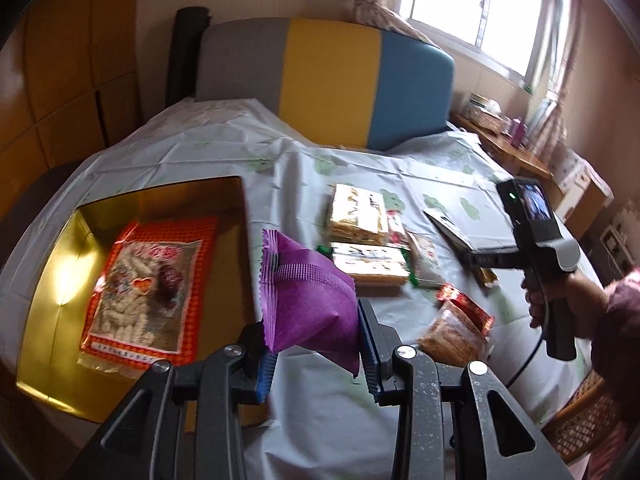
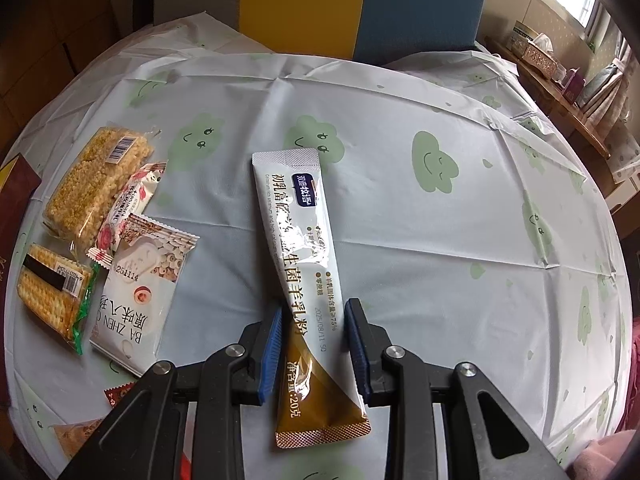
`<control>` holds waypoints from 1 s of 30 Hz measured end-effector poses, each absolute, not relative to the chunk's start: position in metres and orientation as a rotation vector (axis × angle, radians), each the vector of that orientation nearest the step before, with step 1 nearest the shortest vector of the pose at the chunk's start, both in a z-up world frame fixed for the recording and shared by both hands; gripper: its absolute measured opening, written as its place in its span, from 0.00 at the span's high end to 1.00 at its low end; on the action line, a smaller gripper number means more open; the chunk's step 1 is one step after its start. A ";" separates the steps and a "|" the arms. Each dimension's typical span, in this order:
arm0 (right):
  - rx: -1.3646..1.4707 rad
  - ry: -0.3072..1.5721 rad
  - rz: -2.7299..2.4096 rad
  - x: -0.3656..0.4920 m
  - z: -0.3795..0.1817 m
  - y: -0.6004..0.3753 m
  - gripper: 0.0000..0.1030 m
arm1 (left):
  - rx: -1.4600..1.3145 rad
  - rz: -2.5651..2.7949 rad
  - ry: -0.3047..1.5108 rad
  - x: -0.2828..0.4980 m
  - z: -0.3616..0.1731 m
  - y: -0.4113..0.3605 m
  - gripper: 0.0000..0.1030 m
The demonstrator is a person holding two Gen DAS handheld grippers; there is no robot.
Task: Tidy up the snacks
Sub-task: 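Lift the purple packet with the left tool while the right tool grasps the white-and-gold sachet, then place the purple packet in the tray with the left tool while the right carries the sachet there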
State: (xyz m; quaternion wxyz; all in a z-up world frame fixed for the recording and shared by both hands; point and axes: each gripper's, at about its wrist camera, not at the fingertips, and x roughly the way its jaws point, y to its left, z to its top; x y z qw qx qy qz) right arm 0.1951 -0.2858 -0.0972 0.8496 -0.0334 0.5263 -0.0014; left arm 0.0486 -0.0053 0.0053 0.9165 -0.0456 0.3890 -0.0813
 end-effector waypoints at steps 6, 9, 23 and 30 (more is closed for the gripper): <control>-0.075 1.106 -0.003 0.194 -0.098 -0.284 0.70 | -0.264 -0.055 0.846 0.056 -0.001 0.065 0.64; -0.076 1.106 -0.002 0.194 -0.098 -0.284 0.70 | -0.332 -0.011 0.865 0.058 -0.011 0.095 0.64; -0.087 1.103 -0.004 0.193 -0.098 -0.282 0.70 | -0.297 -0.019 0.933 0.059 -0.038 0.092 0.46; -0.088 1.103 -0.013 0.192 -0.096 -0.281 0.72 | -0.226 0.050 0.900 0.051 -0.034 0.089 0.46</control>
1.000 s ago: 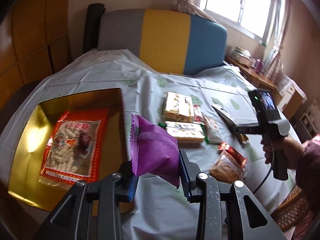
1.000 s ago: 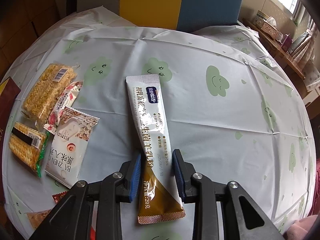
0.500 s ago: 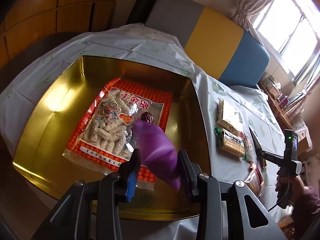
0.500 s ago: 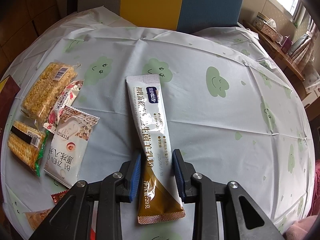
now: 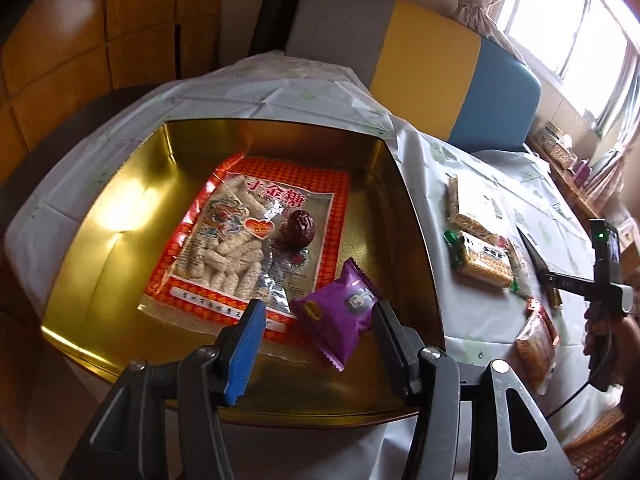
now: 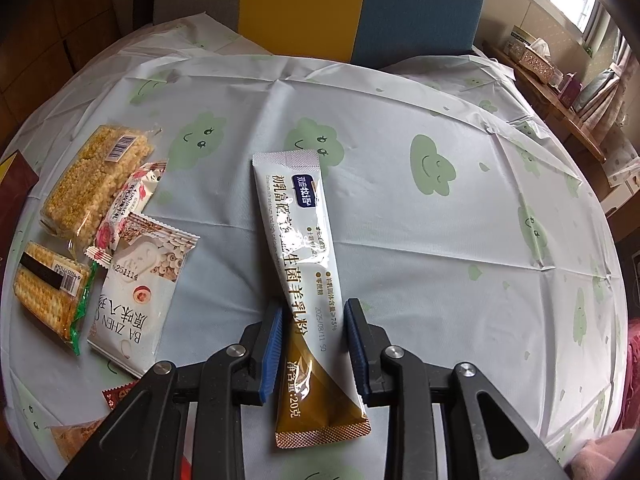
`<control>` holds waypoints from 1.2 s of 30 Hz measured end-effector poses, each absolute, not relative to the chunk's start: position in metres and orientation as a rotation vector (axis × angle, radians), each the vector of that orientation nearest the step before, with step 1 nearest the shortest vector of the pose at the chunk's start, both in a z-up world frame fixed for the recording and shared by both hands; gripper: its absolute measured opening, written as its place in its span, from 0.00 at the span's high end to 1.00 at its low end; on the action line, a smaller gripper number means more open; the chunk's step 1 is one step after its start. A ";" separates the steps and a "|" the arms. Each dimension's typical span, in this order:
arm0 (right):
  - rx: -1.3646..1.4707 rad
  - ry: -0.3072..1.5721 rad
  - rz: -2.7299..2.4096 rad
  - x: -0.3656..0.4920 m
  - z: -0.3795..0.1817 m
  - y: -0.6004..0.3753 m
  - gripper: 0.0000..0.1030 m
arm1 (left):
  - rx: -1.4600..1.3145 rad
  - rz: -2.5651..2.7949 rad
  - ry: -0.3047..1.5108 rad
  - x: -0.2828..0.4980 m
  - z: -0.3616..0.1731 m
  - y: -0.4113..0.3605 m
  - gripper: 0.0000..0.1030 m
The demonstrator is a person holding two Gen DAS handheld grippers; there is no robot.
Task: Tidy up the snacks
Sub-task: 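Place the purple packet in the tray with the left tool while the right carries the sachet there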
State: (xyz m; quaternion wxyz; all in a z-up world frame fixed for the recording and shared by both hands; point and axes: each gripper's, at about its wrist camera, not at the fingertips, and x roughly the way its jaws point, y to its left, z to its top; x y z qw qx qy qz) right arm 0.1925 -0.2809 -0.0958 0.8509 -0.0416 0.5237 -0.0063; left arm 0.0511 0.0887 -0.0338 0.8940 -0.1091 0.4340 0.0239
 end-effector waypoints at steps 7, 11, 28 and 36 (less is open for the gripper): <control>-0.043 1.125 -0.026 0.188 -0.089 -0.285 0.74 | -0.177 0.072 0.855 0.044 -0.022 0.085 0.45; 0.007 1.097 -0.021 0.179 -0.073 -0.287 0.76 | -0.168 0.087 0.845 0.041 -0.019 0.085 0.45; 0.240 0.968 0.412 0.135 0.014 -0.142 0.76 | -0.198 0.162 0.842 0.036 -0.022 0.105 0.45; 0.337 1.028 0.522 0.154 0.014 -0.048 0.68 | -0.228 0.172 0.844 0.034 -0.026 0.118 0.45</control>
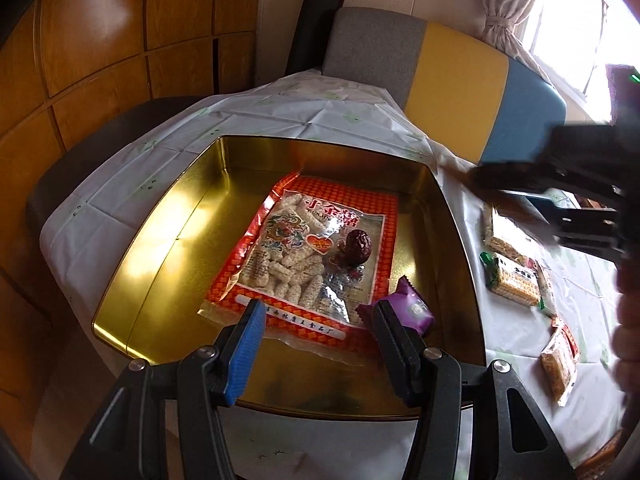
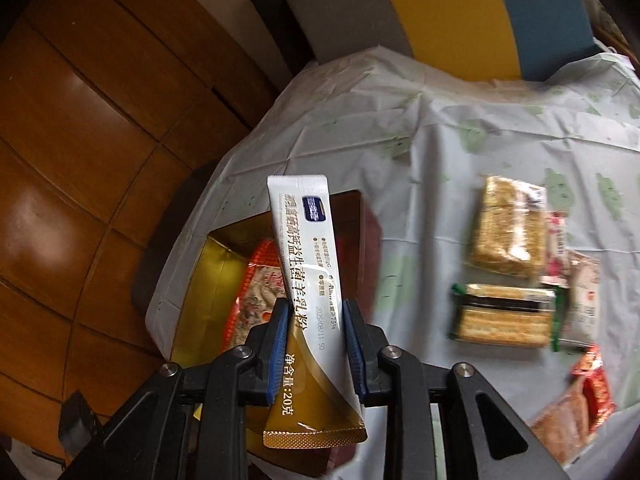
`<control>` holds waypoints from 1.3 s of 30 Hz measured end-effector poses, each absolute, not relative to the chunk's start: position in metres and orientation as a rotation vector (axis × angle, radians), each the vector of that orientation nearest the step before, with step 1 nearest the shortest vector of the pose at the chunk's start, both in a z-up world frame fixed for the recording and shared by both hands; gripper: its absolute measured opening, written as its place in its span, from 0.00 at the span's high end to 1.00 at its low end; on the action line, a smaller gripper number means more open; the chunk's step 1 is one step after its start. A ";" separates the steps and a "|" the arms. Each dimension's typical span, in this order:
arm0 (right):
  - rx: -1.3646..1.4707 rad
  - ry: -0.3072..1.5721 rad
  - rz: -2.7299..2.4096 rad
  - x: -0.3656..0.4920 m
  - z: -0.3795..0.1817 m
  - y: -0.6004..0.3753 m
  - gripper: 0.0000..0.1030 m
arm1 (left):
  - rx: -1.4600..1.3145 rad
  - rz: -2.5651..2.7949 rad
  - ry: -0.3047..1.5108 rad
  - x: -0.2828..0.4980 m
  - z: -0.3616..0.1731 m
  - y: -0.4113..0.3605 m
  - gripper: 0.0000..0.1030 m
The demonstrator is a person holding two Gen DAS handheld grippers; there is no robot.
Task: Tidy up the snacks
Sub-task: 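Place the purple packet in the tray with the left tool while the right carries the sachet there, then open the right tool over the tray and withdraw both tools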
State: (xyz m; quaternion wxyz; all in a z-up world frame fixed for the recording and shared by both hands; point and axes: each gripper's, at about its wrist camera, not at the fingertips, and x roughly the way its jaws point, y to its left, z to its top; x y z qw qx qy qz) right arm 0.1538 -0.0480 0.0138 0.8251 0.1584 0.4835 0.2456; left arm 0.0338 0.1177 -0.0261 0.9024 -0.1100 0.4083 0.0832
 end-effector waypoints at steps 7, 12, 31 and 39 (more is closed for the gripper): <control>0.225 1.058 0.548 0.151 -0.001 -0.011 0.64 | -0.253 0.196 0.849 0.034 -0.031 0.128 0.45; 0.152 1.044 0.529 0.138 -0.007 -0.018 0.64 | -0.246 0.198 0.848 0.034 -0.031 0.127 0.45; -0.064 0.878 0.425 0.090 0.000 -0.078 0.59 | -0.150 0.168 0.825 0.030 -0.020 0.101 0.45; -0.112 0.873 0.283 0.095 0.002 -0.148 0.60 | -0.112 0.150 0.820 0.029 -0.016 0.090 0.45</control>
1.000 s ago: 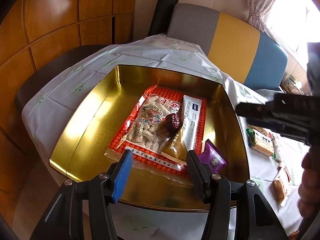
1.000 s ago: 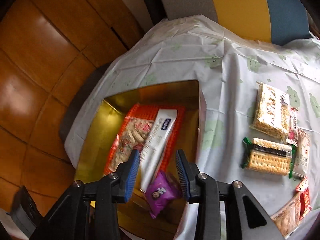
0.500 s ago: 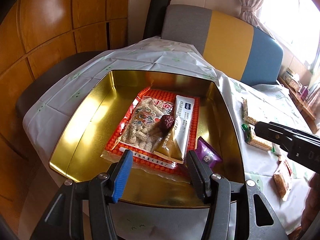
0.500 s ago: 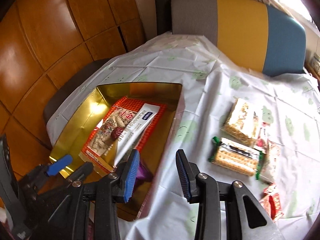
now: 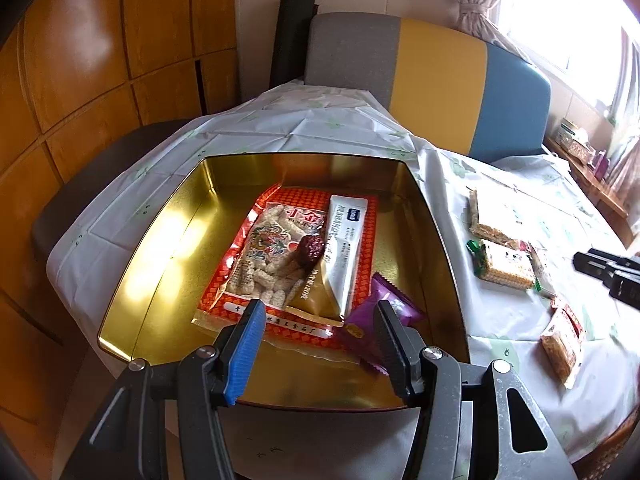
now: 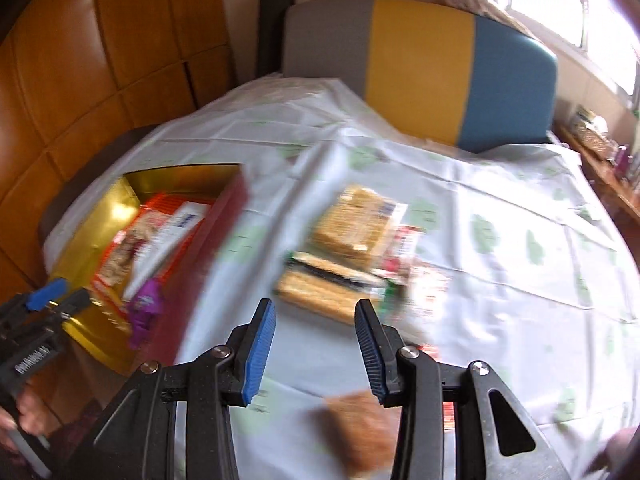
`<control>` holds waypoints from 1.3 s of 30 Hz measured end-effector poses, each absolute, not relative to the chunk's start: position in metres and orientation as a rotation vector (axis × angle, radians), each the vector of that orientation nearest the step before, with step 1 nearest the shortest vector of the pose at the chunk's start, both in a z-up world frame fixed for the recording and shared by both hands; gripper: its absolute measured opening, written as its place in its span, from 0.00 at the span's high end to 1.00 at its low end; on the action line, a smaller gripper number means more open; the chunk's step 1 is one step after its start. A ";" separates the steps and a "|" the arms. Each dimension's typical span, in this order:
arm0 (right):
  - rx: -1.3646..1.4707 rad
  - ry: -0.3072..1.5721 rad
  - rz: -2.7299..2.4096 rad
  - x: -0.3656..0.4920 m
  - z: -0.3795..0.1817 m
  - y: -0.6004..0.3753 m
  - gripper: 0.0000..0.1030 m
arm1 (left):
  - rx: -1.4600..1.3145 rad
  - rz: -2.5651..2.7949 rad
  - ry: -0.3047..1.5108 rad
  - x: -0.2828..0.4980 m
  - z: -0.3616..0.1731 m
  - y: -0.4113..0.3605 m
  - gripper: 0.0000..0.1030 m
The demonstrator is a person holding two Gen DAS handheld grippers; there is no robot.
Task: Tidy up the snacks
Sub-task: 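Open the right tool over the tray and withdraw both tools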
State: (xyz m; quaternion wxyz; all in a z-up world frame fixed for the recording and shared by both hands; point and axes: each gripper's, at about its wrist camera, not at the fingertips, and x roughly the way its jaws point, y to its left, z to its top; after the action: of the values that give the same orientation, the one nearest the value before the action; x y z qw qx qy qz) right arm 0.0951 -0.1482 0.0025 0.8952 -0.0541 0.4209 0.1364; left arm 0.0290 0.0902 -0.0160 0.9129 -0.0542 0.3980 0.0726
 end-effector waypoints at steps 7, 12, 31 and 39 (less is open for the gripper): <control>-0.187 0.875 0.115 0.109 0.007 -0.224 0.58 | -0.080 0.131 0.813 0.030 -0.011 0.079 0.45; -0.139 0.922 -0.010 0.123 -0.015 -0.280 0.57 | -0.036 0.109 0.807 0.032 -0.005 0.065 0.45; 0.037 1.095 -0.072 0.138 -0.048 -0.314 0.57 | 0.055 -0.020 0.847 0.047 -0.011 0.008 0.45; 0.041 1.109 -0.064 0.137 -0.049 -0.314 0.57 | 0.116 -0.154 0.883 0.064 -0.010 -0.028 0.41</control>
State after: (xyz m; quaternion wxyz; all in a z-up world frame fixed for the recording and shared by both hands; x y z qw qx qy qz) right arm 0.1374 -0.3139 -0.0494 0.8496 0.0195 0.5262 -0.0304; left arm 0.0644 -0.0282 -0.0097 0.8996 0.0558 0.4267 -0.0742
